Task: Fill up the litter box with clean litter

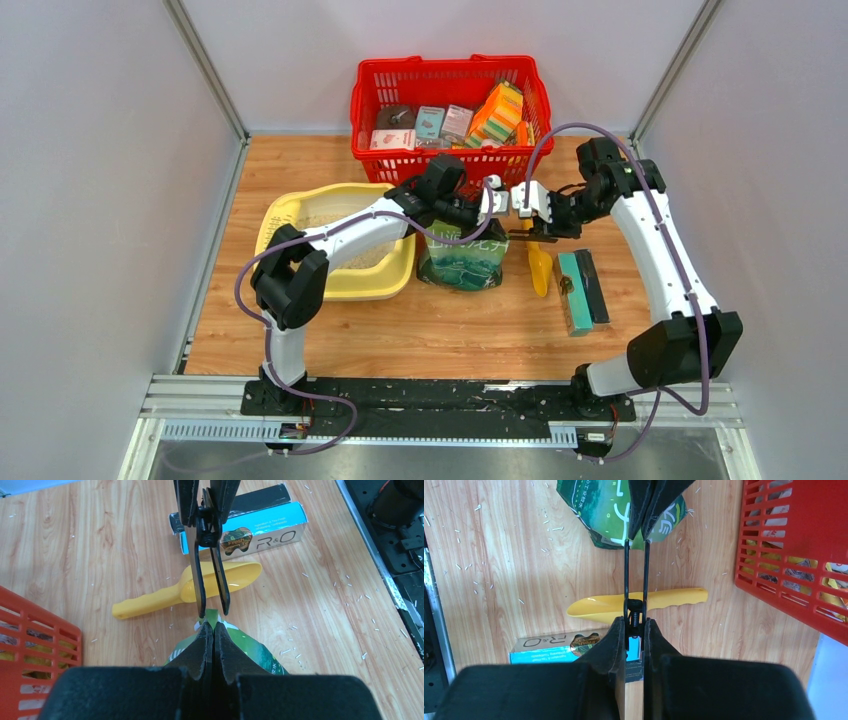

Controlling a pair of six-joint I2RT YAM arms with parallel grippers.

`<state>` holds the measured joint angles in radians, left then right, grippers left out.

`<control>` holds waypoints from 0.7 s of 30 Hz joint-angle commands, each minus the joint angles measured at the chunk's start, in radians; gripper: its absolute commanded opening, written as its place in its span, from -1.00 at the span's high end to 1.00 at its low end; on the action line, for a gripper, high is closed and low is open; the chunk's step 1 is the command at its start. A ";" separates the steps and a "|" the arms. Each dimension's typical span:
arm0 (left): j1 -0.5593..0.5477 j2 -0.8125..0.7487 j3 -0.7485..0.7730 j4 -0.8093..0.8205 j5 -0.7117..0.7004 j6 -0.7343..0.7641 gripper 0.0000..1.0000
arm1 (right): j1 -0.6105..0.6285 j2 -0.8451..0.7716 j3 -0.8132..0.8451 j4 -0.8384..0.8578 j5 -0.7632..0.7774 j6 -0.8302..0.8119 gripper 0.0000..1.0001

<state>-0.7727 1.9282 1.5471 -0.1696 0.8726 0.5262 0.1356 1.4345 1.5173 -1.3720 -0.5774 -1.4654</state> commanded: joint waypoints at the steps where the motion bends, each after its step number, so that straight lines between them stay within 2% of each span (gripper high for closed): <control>1: -0.004 -0.040 -0.016 0.036 -0.018 0.020 1.00 | 0.007 -0.014 0.009 -0.294 -0.042 0.006 1.00; 5: -0.004 -0.046 -0.025 0.039 -0.020 0.009 1.00 | 0.007 0.017 0.032 -0.289 -0.061 0.046 1.00; 14: -0.004 -0.070 -0.061 0.056 -0.026 -0.006 0.97 | 0.051 0.021 -0.003 -0.211 0.004 0.134 1.00; 15: -0.005 -0.072 -0.064 0.056 -0.026 -0.006 0.91 | 0.059 0.023 -0.002 -0.200 0.004 0.142 1.00; 16: -0.004 -0.078 -0.065 0.055 -0.029 -0.006 0.72 | 0.062 0.023 0.000 -0.194 0.005 0.145 1.00; 19: 0.001 -0.100 -0.084 0.045 -0.043 -0.002 0.43 | 0.084 0.029 0.012 -0.170 0.019 0.184 1.00; 21: 0.013 -0.112 -0.100 0.030 -0.043 0.000 0.36 | 0.105 0.035 0.026 -0.161 0.033 0.211 1.00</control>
<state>-0.7700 1.8828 1.4757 -0.1219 0.8486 0.5217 0.1894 1.4563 1.5173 -1.3571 -0.5556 -1.3235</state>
